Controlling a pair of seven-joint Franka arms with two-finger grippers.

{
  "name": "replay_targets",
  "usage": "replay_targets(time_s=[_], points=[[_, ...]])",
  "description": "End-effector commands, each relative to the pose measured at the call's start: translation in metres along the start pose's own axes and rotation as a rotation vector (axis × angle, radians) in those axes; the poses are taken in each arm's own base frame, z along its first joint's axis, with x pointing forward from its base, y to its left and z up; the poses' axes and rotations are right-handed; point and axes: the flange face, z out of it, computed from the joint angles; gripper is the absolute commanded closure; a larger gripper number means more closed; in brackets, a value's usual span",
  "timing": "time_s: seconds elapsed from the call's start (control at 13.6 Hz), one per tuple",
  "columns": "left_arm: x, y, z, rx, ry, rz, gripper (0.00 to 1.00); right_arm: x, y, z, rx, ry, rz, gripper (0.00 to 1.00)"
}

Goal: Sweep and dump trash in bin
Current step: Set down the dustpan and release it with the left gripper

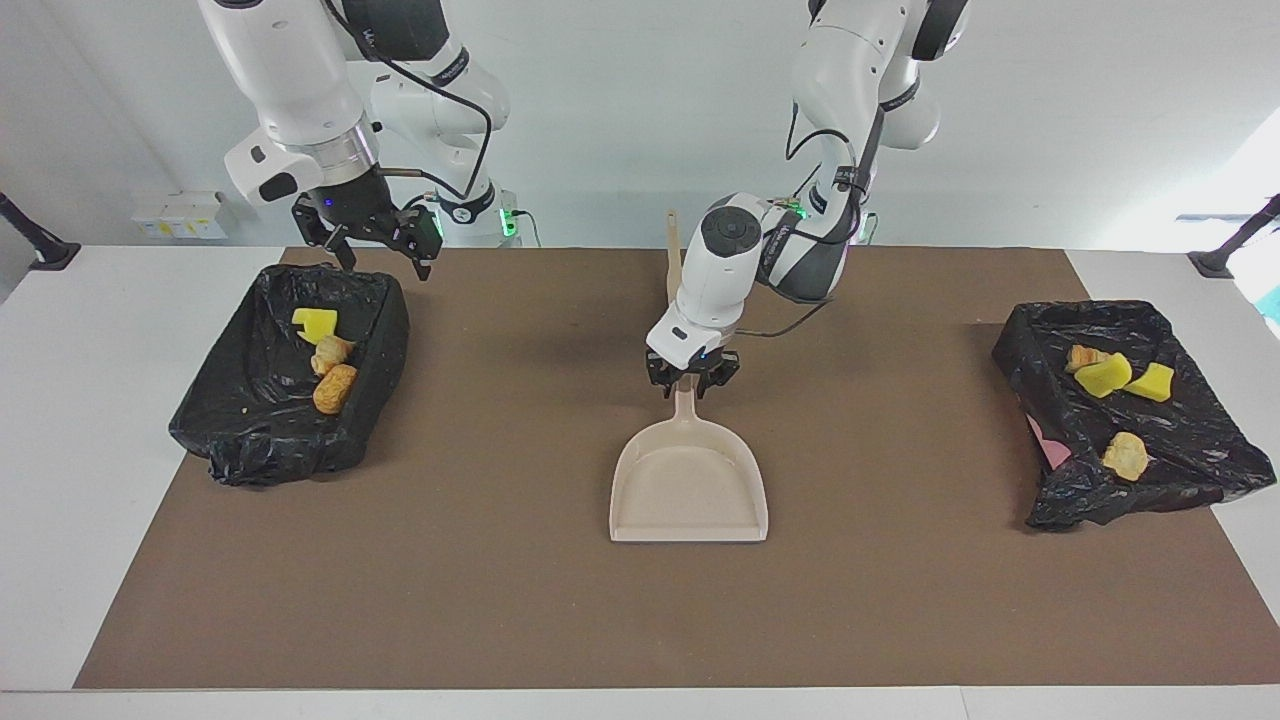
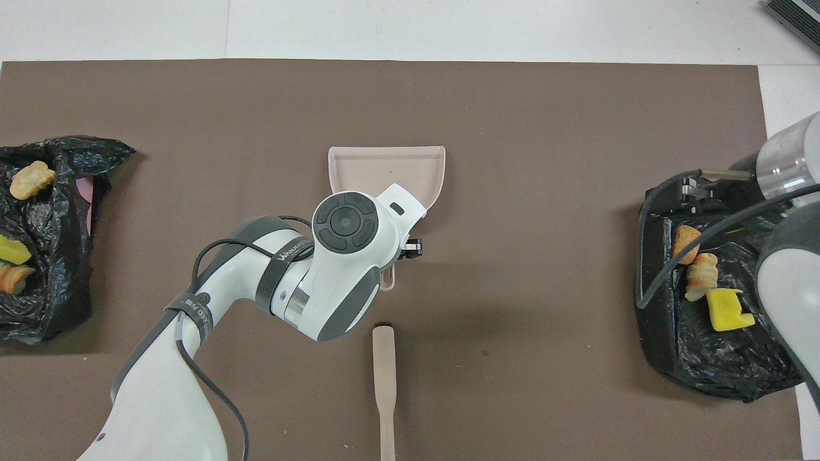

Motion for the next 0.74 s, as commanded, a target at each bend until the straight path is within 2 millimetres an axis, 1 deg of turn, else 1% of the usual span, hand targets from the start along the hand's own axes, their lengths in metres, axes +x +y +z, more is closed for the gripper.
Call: replay_targets(time_s=[0.0, 0.07, 0.22, 0.37, 0.44, 0.51, 0.66], points=[[0.012, -0.018, -0.04, -0.016, 0.047, -0.033, 0.0, -0.006, 0.003, -0.001, 0.012, -0.002, -0.009, 0.0], [0.019, -0.025, -0.047, -0.02, 0.059, -0.045, 0.0, -0.006, 0.003, -0.001, 0.014, -0.001, -0.009, 0.0], [0.039, -0.048, -0.056, -0.023, 0.075, -0.086, 0.0, -0.006, 0.004, -0.001, 0.012, -0.001, -0.007, 0.0], [0.068, -0.092, -0.073, -0.027, 0.107, -0.132, 0.0, -0.005, 0.005, -0.001, 0.005, 0.001, -0.01, 0.0], [0.077, -0.105, -0.078, -0.029, 0.118, -0.128, 0.0, -0.005, 0.007, 0.0, 0.005, 0.0, -0.007, 0.0], [0.08, -0.11, -0.079, -0.026, 0.123, -0.091, 0.0, -0.004, 0.011, 0.0, 0.005, -0.001, 0.001, 0.0], [0.1, -0.161, -0.089, -0.008, 0.132, -0.054, 0.0, -0.002, 0.017, 0.0, 0.006, -0.001, 0.013, 0.0]])
